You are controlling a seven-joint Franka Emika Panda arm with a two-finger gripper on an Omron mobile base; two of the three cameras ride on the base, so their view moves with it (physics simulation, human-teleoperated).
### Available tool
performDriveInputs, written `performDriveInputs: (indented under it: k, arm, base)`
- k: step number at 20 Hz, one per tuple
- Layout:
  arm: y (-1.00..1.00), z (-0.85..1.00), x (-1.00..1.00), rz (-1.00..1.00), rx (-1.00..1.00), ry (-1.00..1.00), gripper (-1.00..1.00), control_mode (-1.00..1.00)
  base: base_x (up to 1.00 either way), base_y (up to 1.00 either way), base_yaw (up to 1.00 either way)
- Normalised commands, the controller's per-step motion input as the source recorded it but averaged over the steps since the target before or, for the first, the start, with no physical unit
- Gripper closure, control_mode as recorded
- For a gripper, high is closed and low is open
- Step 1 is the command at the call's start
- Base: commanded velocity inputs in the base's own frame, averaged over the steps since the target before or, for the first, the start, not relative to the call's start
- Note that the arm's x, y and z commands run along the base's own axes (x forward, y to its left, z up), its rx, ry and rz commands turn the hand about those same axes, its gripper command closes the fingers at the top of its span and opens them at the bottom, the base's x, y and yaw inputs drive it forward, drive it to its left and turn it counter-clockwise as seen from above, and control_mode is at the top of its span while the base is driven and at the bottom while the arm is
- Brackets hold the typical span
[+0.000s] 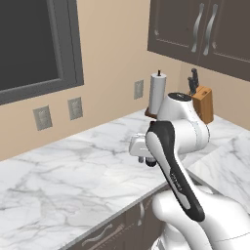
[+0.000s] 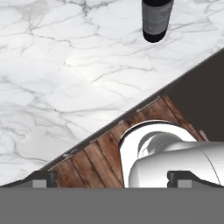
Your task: There is a wine glass and glass cup on the dining counter. Place the wine bottle next to the wine glass and the juice bottle next to the glass cup.
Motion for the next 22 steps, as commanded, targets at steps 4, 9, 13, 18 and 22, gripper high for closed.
performDriveInputs:
  k: [4,9,13,18,22]
  arm:
    - [0.22,0.06,0.27,-0.19,-0.06,-0.09,-1.0,-1.0]
    - [0.29,0.05,0.31,-0.31,-0.16,-0.12,-1.0,-1.0]
    - [0.21,0.01,0.27,-0.31,-0.22,-0.17,-1.0,-1.0]
    - [0.07,0.0,0.3,-0.23,-0.15,-0.14,-1.0,-1.0]
    - [0.0,0.0,0.2,-0.17,-0.16,-0.13,-1.0,-1.0]
  base:
    - [0.0,0.0,0.0]
    - [0.0,0.0,0.0]
    - [0.0,0.0,0.0]
    - [0.0,0.0,0.0]
    - [0.0,0.0,0.0]
